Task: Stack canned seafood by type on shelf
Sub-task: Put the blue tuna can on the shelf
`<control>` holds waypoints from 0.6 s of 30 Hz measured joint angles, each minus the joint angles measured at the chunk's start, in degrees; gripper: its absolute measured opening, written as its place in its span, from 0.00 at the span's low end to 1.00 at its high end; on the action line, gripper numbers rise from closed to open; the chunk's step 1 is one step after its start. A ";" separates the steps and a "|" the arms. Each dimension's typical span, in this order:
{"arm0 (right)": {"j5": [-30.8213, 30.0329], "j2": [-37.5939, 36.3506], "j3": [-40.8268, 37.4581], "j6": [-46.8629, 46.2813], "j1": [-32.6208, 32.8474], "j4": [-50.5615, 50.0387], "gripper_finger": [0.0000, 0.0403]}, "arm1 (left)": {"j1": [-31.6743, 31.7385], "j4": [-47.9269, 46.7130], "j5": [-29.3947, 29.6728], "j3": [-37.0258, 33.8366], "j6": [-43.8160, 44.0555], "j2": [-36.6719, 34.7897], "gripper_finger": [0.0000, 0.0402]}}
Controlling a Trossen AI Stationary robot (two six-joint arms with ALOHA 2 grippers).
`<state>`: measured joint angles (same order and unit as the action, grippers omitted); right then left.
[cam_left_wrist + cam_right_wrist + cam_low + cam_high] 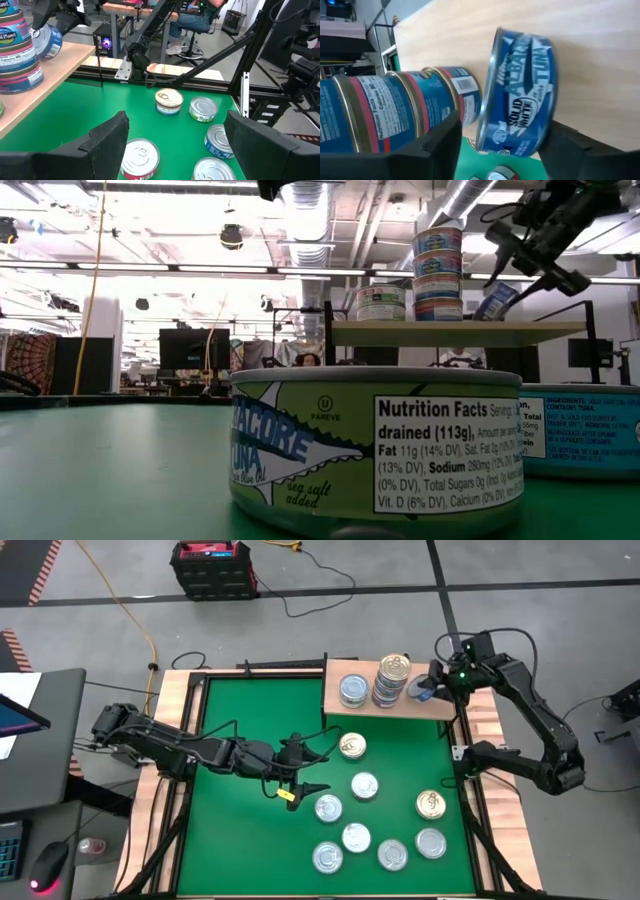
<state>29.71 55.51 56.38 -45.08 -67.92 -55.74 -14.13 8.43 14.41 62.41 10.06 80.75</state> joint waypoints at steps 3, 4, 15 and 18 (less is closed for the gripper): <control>-0.71 -0.02 0.00 -0.13 -0.21 -2.07 0.69 | 0.00 0.00 -0.02 0.00 -0.02 0.00 0.79; -1.31 -0.02 0.00 -0.03 -0.38 -3.01 0.69 | 0.00 0.00 -0.02 0.00 0.00 0.00 0.79; -3.55 -0.02 3.04 3.13 -0.35 -8.30 0.70 | 0.00 0.00 -1.09 0.00 0.05 0.00 0.79; -6.32 -0.02 5.33 4.96 -0.35 -11.90 0.70 | 0.00 0.00 -1.18 0.00 0.17 0.00 0.79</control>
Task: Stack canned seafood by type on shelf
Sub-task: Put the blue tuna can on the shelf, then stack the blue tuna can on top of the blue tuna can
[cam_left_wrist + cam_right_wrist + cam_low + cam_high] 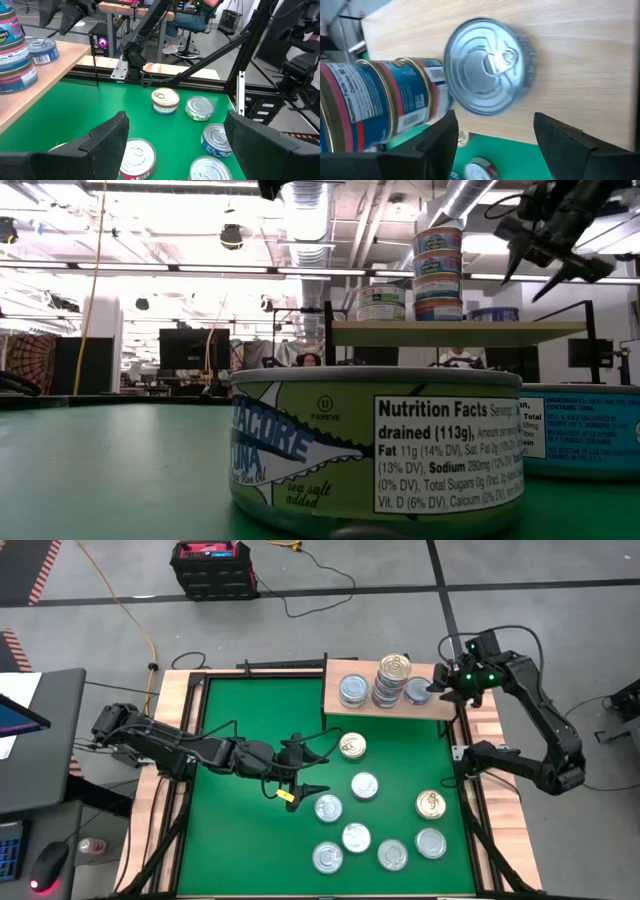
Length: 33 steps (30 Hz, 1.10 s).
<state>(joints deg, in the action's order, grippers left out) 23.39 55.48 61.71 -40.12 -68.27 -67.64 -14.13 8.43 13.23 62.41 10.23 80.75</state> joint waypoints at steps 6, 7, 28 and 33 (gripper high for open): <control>-1.66 -1.16 5.17 10.32 1.65 -7.60 0.70 | 0.35 -0.50 -3.14 0.00 3.80 0.00 0.79; -1.22 -2.23 5.77 12.82 3.25 -8.63 0.70 | 0.35 -1.46 -3.29 0.00 4.86 0.00 0.79; -29.17 -22.76 -2.13 -2.73 60.09 6.65 0.70 | -2.47 -8.29 -9.00 0.00 28.16 15.97 0.67; -29.44 -17.12 -2.11 6.51 65.44 10.23 0.70 | -2.51 -9.74 -5.90 0.00 28.91 15.19 0.64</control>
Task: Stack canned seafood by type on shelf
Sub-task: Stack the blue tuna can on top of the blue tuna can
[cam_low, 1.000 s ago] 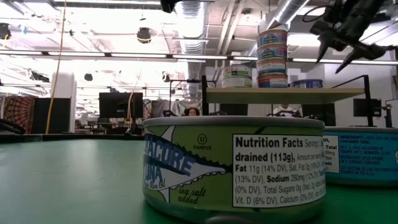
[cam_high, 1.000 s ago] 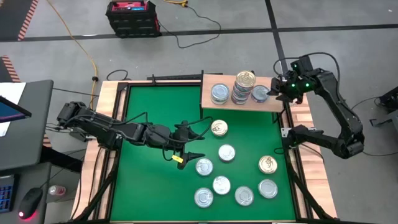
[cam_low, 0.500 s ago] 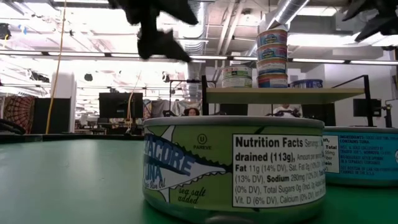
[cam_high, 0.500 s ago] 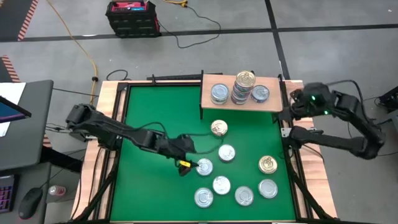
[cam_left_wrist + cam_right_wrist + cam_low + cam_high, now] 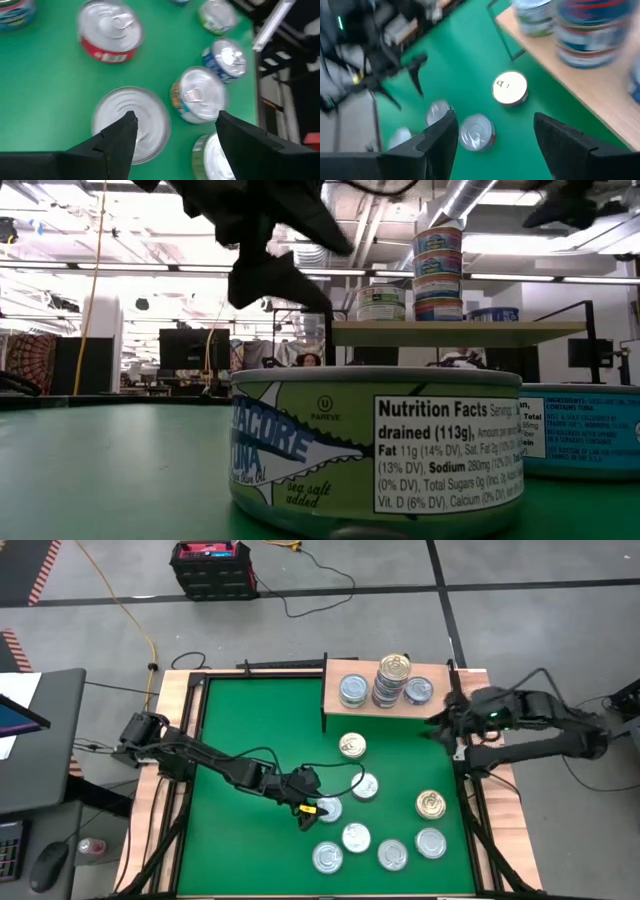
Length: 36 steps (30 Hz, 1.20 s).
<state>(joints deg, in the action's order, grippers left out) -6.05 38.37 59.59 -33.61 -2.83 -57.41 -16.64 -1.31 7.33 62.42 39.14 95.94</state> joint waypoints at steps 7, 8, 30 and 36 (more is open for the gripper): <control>-5.07 13.45 -0.09 7.24 8.74 4.88 0.70 | 0.93 -10.23 1.13 -0.01 9.56 0.11 0.63; -5.93 15.12 -0.09 7.54 9.85 6.30 0.70 | 1.31 -11.61 1.32 -0.03 10.57 0.11 0.63; -18.06 30.59 -7.76 -4.92 31.68 35.61 0.70 | 7.36 -3.65 -6.57 -1.35 7.13 9.17 0.37; -21.27 30.62 -7.76 -10.84 37.28 35.44 0.70 | 8.62 -0.84 -11.74 -2.98 5.83 9.05 0.13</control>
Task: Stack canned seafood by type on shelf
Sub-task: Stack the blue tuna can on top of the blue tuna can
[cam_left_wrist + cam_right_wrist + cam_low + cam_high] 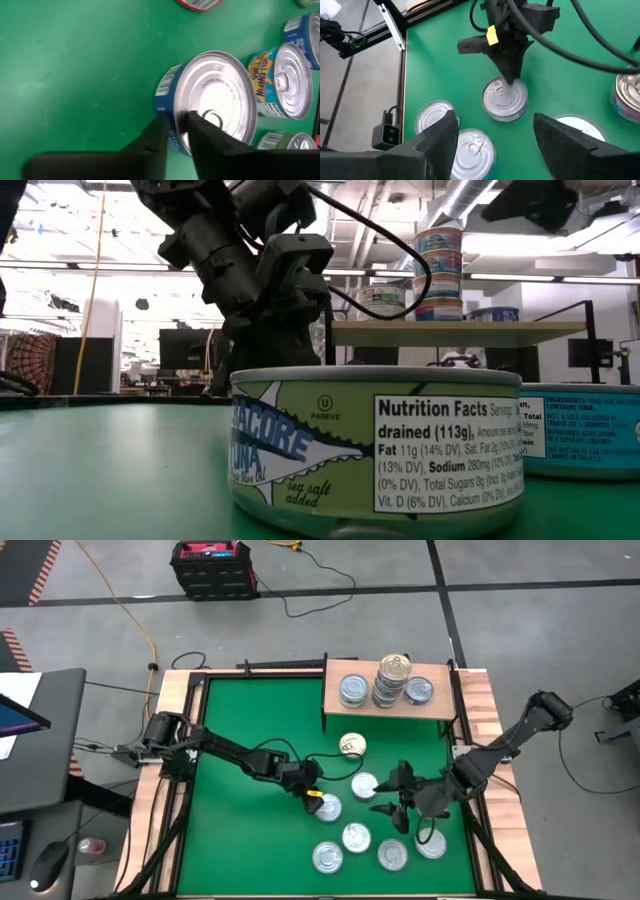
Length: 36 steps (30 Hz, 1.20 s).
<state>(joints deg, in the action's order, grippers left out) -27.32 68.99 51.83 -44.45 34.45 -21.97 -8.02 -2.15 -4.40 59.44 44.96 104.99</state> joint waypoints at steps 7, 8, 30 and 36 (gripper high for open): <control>-3.30 0.02 0.00 -4.01 3.84 0.74 0.70 | 1.93 0.30 -3.32 -0.09 -2.31 -0.02 0.00; -3.42 0.02 0.00 -4.23 4.11 1.00 0.70 | 2.27 0.10 -3.46 -0.09 -2.46 -0.02 0.00; -2.23 9.11 0.00 -12.49 3.96 6.38 0.70 | 7.11 -11.19 -2.51 -0.51 0.25 0.06 0.00; -0.62 12.64 0.00 -14.24 3.17 9.51 0.70 | 6.85 -14.70 0.99 -0.26 1.17 -1.32 0.00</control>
<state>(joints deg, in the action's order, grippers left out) -27.94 81.64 51.83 -58.68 37.63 -12.46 -1.17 -16.86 -3.42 59.18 46.13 103.67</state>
